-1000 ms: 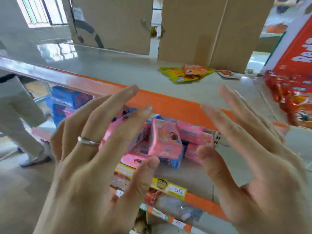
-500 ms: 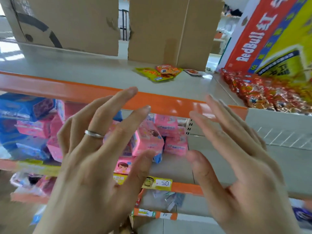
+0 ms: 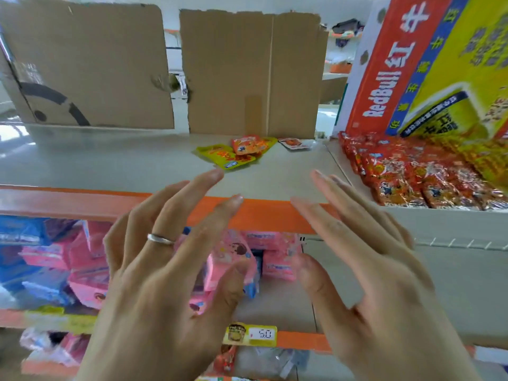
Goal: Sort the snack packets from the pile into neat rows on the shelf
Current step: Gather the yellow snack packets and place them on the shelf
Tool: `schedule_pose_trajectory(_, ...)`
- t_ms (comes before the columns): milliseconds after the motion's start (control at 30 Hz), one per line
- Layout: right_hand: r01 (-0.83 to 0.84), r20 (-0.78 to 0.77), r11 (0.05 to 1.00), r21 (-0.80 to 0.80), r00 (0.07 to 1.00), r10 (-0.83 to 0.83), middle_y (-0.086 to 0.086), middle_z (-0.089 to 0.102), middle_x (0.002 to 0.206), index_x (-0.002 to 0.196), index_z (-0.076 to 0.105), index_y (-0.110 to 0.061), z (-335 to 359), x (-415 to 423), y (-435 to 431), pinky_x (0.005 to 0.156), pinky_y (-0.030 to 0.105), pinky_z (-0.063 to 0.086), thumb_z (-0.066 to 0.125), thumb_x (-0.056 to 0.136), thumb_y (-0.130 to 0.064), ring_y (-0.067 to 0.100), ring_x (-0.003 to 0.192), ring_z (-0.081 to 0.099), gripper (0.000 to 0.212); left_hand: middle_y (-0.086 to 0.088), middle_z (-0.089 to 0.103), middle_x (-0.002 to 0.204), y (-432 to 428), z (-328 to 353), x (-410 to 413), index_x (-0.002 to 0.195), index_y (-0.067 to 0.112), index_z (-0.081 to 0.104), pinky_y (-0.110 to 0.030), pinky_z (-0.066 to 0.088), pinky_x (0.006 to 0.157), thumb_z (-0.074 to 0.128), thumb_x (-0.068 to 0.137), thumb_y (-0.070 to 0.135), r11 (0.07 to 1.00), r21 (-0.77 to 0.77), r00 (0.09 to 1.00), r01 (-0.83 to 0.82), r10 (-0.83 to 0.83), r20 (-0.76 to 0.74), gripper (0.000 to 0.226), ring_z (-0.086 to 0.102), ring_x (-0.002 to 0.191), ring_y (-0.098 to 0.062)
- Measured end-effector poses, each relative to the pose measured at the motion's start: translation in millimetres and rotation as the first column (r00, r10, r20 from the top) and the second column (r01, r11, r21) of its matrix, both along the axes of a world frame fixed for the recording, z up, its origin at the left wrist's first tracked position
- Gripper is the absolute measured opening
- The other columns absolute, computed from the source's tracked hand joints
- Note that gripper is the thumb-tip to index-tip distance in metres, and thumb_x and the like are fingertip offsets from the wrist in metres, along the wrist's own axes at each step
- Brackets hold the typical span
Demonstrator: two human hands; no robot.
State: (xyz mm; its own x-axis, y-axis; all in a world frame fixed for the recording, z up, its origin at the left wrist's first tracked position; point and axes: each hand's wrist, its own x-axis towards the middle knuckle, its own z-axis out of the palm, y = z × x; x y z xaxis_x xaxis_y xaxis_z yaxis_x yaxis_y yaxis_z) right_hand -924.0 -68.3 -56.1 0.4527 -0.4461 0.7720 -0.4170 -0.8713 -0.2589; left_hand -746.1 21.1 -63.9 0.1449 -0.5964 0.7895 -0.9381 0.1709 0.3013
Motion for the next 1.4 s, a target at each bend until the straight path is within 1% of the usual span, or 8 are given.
schedule_pose_trajectory(200, -0.012, -0.057, 0.999, 0.030, 0.998, 0.014, 0.001, 0.043, 0.152, 0.134, 0.058, -0.018, 6.1, 7.4, -33.1, 0.111, 0.051, 0.031, 0.050, 0.095, -0.037, 0.014, 0.143, 0.034, 0.045, 0.010, 0.042, 0.150, -30.6, 9.1, 14.6, 0.133, 0.025, 0.058, -0.038, 0.021, 0.108, 0.053, 0.088, 0.042, 0.969, 0.088, 0.966, -0.232, 0.220, 0.135, 0.048, 0.035, 0.135, -0.019)
schedule_pose_trajectory(567, 0.014, -0.070, 0.999, -0.035, 0.997, -0.016, -0.001, 0.049, 0.148, 0.132, 0.060, -0.022, 37.3, 55.0, -112.8, 0.111, 0.045, 0.028, 0.050, 0.093, -0.038, 0.015, 0.138, 0.040, 0.044, 0.010, 0.064, 0.123, -122.1, 41.9, 82.3, 0.107, 0.027, 0.072, -0.041, 0.038, 0.092, 0.060, 0.081, 0.051, 0.901, 0.290, 0.920, -0.322, 0.225, 0.321, 0.038, 0.062, 0.108, -0.025)
schedule_pose_trajectory(700, 0.019, -0.107, 1.000, 0.012, 0.994, -0.018, -0.003, 0.054, 0.142, 0.129, 0.063, -0.023, 37.8, 74.4, -135.6, 0.111, 0.047, 0.030, 0.052, 0.092, -0.038, 0.016, 0.134, 0.044, 0.041, 0.011, 0.063, 0.130, -150.8, 47.8, 96.0, 0.119, 0.036, 0.067, -0.038, 0.045, 0.090, 0.065, 0.083, 0.057, 0.803, 0.438, 0.888, -0.403, 0.228, 0.399, 0.042, 0.060, 0.116, -0.023)
schedule_pose_trajectory(867, -0.040, -0.208, 0.991, 0.126, 0.976, 0.066, -0.006, 0.051, 0.143, 0.137, 0.055, -0.022, 24.0, 78.6, -145.4, 0.111, 0.032, 0.031, 0.056, 0.095, -0.033, 0.013, 0.134, 0.038, 0.044, -0.002, 0.068, 0.111, -165.4, 42.4, 106.9, 0.110, 0.026, 0.071, -0.039, 0.050, 0.081, 0.060, 0.091, 0.044, 0.803, 0.412, 0.854, -0.430, 0.214, 0.473, 0.028, 0.061, 0.104, -0.031)
schedule_pose_trajectory(967, -0.040, -0.190, 0.993, 0.115, 0.980, 0.062, -0.010, 0.054, 0.139, 0.134, 0.057, -0.025, 22.7, 80.8, -143.7, 0.109, 0.047, 0.036, 0.050, 0.091, -0.039, 0.011, 0.130, 0.042, 0.046, -0.003, 0.066, 0.097, -162.4, 38.8, 112.7, 0.098, 0.020, 0.071, -0.039, 0.051, 0.072, 0.053, 0.094, 0.034, 0.829, 0.349, 0.826, -0.438, 0.216, 0.521, 0.023, 0.063, 0.092, -0.033)
schedule_pose_trajectory(1100, -0.015, -0.192, 0.996, 0.089, 0.981, 0.032, -0.015, 0.056, 0.136, 0.129, 0.060, -0.029, 22.4, 80.5, -142.8, 0.106, 0.051, 0.035, 0.048, 0.089, -0.041, 0.011, 0.128, 0.045, 0.043, -0.002, 0.069, 0.082, -148.9, 48.6, 119.2, 0.088, 0.018, 0.067, -0.038, 0.050, 0.058, 0.053, 0.092, 0.031, 0.935, 0.057, 0.865, -0.349, 0.298, 0.404, 0.020, 0.065, 0.072, -0.036)
schedule_pose_trajectory(1267, -0.029, -0.198, 0.993, 0.111, 0.979, 0.051, -0.013, 0.057, 0.135, 0.131, 0.058, -0.029, 24.3, 81.6, -139.6, 0.105, 0.050, 0.038, 0.049, 0.091, -0.042, 0.015, 0.125, 0.048, 0.043, 0.011, 0.064, 0.068, -132.6, 69.9, 104.1, 0.089, 0.015, 0.066, -0.035, 0.050, 0.067, 0.055, 0.096, 0.024, 0.983, -0.119, 0.978, -0.143, 0.159, 0.135, 0.016, 0.065, 0.062, -0.019)
schedule_pose_trajectory(1400, -0.059, -0.206, 0.986, 0.154, 0.974, 0.090, -0.013, 0.058, 0.132, 0.136, 0.053, -0.029, 28.4, 80.0, -137.2, 0.095, 0.028, 0.038, 0.054, 0.095, -0.044, 0.012, 0.121, 0.052, 0.043, 0.022, 0.060, 0.065, -123.4, 82.4, 87.3, 0.087, 0.023, 0.063, -0.024, 0.047, 0.062, 0.059, 0.096, 0.022, 0.991, -0.124, 0.998, -0.053, 0.050, -0.031, 0.010, 0.066, 0.060, -0.007)
